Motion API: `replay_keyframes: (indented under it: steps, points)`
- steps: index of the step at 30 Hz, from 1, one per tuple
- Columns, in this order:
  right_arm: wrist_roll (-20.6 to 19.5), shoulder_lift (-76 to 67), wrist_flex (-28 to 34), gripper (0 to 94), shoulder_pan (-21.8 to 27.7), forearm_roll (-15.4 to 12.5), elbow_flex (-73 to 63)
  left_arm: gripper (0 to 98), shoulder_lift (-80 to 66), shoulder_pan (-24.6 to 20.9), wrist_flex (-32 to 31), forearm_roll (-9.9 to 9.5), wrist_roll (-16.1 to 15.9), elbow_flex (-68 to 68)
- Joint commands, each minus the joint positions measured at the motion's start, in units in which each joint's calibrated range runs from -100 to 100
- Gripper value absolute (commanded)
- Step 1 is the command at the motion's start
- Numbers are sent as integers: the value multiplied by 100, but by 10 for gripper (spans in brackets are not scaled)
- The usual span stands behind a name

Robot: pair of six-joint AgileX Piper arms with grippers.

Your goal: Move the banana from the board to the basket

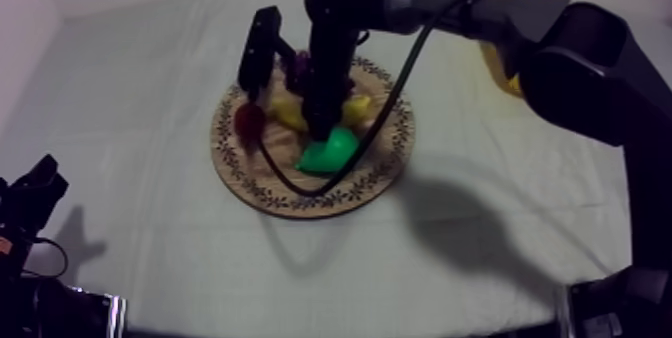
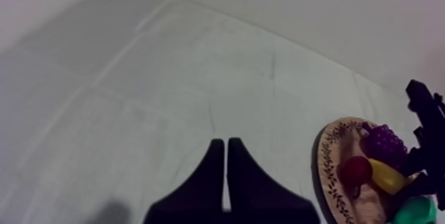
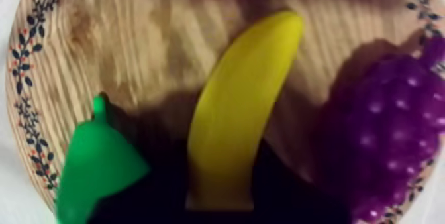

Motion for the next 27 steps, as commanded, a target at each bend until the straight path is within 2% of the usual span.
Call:
replay_keyframes:
  steps: [1,10,15,19,27]
  points:
    - [-11,-109,5,110,15,-21,2,1,-5,-1,-2,-3,2,-1]
    - [-38,-1202,1,76,89,24,427,1,-5,-1,-2,-3,1,-1]
    - [-75,-2194,-109,76,305,103,821,1,-5,-1,-2,-3,2,-1]
    - [-222,-2890,-335,76,678,193,959,1,-5,-1,-2,-3,2,-1]
    - [-650,-3708,-1040,77,1726,512,1109,1,-5,-1,-2,-3,2,-1]
